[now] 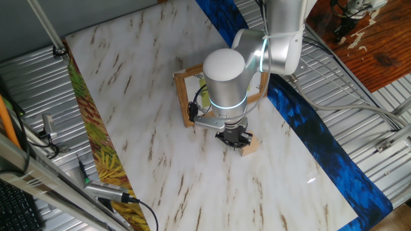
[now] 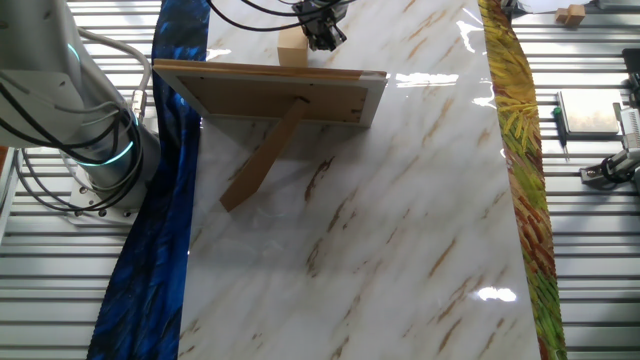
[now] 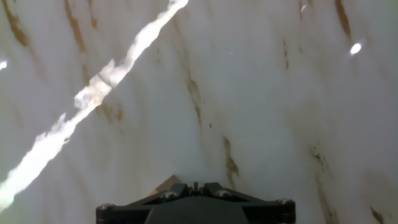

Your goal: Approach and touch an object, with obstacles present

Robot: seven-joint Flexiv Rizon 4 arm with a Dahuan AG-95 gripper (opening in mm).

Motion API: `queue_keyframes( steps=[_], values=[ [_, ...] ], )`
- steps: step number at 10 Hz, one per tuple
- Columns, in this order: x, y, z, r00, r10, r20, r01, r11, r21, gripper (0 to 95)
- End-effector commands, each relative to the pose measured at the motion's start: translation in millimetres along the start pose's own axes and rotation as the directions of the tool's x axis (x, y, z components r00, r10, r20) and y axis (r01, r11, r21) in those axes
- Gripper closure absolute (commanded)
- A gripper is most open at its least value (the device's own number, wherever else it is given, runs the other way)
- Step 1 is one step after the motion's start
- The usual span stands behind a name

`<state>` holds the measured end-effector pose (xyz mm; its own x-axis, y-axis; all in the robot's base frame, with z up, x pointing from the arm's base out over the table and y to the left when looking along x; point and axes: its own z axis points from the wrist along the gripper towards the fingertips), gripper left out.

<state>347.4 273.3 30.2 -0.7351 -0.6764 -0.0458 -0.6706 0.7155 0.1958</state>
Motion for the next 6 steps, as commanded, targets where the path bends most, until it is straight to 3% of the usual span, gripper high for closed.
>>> queue_keyframes(
  steps=[1, 3, 6],
  values=[
    [-0.1, -0.3, -0.2, 1.000, -0.012, -0.003, 0.012, 1.000, 0.003, 95.0],
    [-0.1, -0.3, -0.2, 1.000, -0.015, -0.009, 0.015, 1.000, 0.009, 95.0],
    [0.0, -0.3, -0.1, 1.000, -0.014, 0.006, 0.014, 1.000, 0.009, 95.0]
  ],
)
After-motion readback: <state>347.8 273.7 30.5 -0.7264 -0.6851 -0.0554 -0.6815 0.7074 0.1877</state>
